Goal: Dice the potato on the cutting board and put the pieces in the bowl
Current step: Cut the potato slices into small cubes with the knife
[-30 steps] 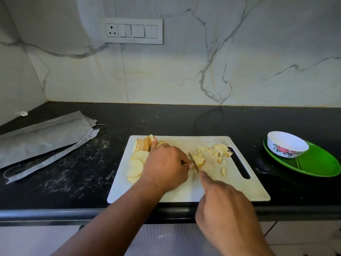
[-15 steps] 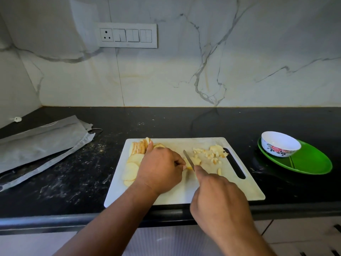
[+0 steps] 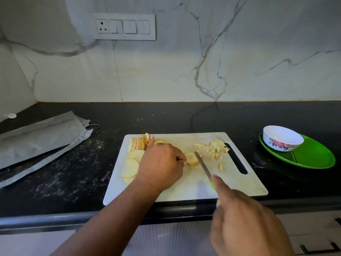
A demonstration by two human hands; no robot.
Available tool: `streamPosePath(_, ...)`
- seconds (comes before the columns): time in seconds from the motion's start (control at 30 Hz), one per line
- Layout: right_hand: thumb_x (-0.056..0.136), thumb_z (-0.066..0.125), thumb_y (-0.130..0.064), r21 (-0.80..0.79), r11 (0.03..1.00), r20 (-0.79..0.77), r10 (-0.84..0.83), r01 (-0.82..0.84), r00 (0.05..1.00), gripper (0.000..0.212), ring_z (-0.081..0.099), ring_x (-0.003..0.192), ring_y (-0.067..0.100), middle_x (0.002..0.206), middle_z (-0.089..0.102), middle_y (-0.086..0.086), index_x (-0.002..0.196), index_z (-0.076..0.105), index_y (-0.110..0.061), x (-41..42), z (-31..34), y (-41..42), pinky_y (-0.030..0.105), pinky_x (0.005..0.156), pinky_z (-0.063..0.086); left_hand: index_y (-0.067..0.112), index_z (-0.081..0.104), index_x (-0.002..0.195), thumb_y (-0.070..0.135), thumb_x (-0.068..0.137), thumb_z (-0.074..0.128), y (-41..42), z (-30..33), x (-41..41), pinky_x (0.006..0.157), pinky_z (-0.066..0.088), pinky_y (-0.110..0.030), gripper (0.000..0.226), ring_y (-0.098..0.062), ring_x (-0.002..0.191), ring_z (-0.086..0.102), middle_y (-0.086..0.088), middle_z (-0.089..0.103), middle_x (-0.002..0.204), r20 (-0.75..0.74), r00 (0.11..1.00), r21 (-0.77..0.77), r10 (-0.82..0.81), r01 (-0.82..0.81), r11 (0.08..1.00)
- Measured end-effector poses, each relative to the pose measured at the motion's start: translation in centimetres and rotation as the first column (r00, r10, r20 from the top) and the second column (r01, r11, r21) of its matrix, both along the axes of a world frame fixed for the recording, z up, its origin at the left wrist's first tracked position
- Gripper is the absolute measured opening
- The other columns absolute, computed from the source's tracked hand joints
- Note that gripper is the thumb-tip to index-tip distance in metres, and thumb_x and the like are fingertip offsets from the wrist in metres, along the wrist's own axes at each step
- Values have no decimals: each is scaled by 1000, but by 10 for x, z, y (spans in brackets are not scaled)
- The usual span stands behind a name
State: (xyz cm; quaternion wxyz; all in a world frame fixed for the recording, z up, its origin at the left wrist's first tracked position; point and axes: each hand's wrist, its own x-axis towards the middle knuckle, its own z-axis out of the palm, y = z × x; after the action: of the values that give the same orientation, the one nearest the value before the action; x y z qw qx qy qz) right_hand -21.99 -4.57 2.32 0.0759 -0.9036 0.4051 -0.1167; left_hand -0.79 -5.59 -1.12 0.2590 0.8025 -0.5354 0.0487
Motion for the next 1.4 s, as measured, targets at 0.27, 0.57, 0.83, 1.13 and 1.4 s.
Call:
streamPosePath(0.27, 92, 48, -32, -110, 994, 108, -6, 18, 994, 62, 56, 80, 10, 100, 61, -10, 151, 27, -32, 50, -12, -23, 20, 60, 33, 38, 81, 98, 38, 99, 64, 2, 4, -2, 130, -2, -35, 17, -2, 89, 66, 20, 76, 88, 5, 1000, -11, -8, 8, 1000)
streamPosePath(0.57, 94, 47, -36, -34, 999, 99, 19, -16, 995, 68, 54, 77, 8, 90, 56, -11, 154, 17, -33, 40, -17, -17, 20, 65, 43, 39, 80, 95, 37, 98, 66, -1, 3, -1, 130, -6, -37, 15, -3, 86, 65, 20, 75, 83, -22, 1000, 11, 0, 0, 1000)
streamPosePath(0.83, 95, 37, -44, -13, 998, 66, -54, 55, 996, 62, 58, 108, 3, 115, 57, -18, 146, 5, -57, -16, 22, 3, 15, 81, 40, 38, 81, 98, 37, 100, 63, -1, 10, 3, 128, 5, -35, 17, -3, 85, 64, 22, 72, 83, 33, 999, 122, -30, 25, 992)
streamPosePath(1.13, 89, 55, -26, -19, 988, 335, -137, 152, 932, 55, 64, 84, 21, 96, 70, -6, 139, 46, -44, -18, 13, -48, 23, 62, 41, 43, 63, 131, 20, 85, 77, -38, 75, 11, 95, 48, -28, 53, -10, 119, 54, 15, 56, 135, -13, 875, 468, -484, 433, 770)
streamPosePath(1.4, 87, 56, -25, 71, 990, 350, -140, 122, 926, 53, 64, 85, 17, 98, 70, -10, 136, 49, -45, -33, 6, -64, 28, 70, 49, 40, 68, 131, 28, 87, 83, -70, 70, 21, 84, 41, -17, 48, -2, 100, 52, 11, 55, 130, -187, 807, 598, -560, 546, 586)
